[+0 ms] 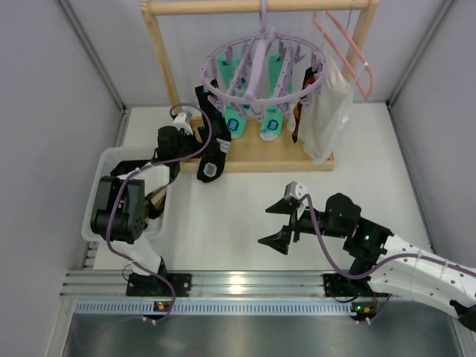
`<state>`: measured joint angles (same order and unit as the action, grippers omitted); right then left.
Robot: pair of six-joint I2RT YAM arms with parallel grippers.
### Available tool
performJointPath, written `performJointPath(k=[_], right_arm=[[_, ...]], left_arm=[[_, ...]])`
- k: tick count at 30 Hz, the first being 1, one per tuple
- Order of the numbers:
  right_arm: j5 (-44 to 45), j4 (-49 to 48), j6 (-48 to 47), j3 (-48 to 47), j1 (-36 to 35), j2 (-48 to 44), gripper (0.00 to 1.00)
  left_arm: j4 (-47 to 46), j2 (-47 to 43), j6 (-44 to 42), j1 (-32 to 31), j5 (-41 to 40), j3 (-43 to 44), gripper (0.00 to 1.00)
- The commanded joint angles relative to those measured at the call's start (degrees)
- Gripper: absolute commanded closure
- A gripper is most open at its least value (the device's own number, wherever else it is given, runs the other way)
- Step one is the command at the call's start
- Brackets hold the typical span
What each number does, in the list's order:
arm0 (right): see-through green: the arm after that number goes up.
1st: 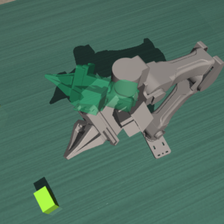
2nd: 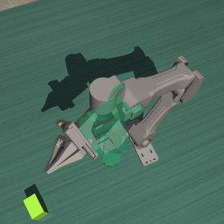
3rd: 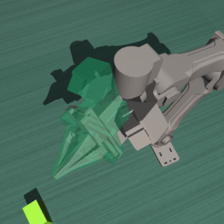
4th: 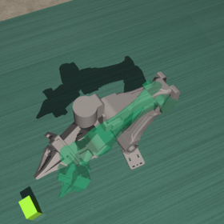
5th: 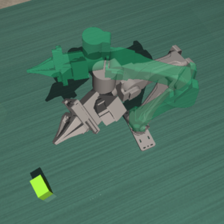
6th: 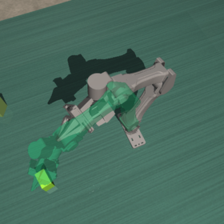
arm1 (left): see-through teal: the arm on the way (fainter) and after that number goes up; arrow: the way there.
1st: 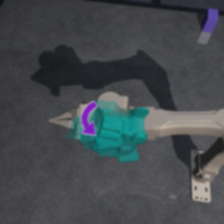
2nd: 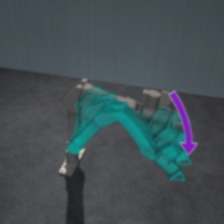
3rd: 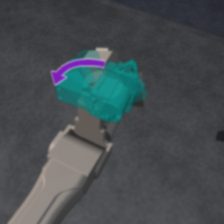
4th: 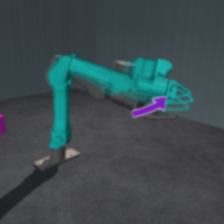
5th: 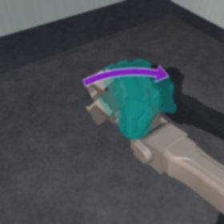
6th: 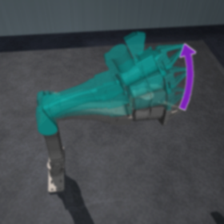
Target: Remove the socks clipped to the hanger
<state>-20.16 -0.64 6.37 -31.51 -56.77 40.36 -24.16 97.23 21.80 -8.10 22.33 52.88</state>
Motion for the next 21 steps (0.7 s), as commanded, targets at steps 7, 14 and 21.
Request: performJointPath(k=[7,14,21], right_arm=[[1.25,-4.71,-1.63,-1.71,-0.44,0.25,0.01],[16.62,-7.61,3.81,-3.20,-0.44,-3.52,0.01],[35.18,-0.25,9.71,-14.44,-0.44,-2.48,0.01]], left_arm=[[-7.48,-6.75,0.70,-2.53,-1.20,-0.49,1.00],[-7.13,-24.26,-2.55,-14.38,-26.72,-11.47,1.00],[-0.63,-30.61,-8.87,-37.49,-54.47,-12.56,1.00]])
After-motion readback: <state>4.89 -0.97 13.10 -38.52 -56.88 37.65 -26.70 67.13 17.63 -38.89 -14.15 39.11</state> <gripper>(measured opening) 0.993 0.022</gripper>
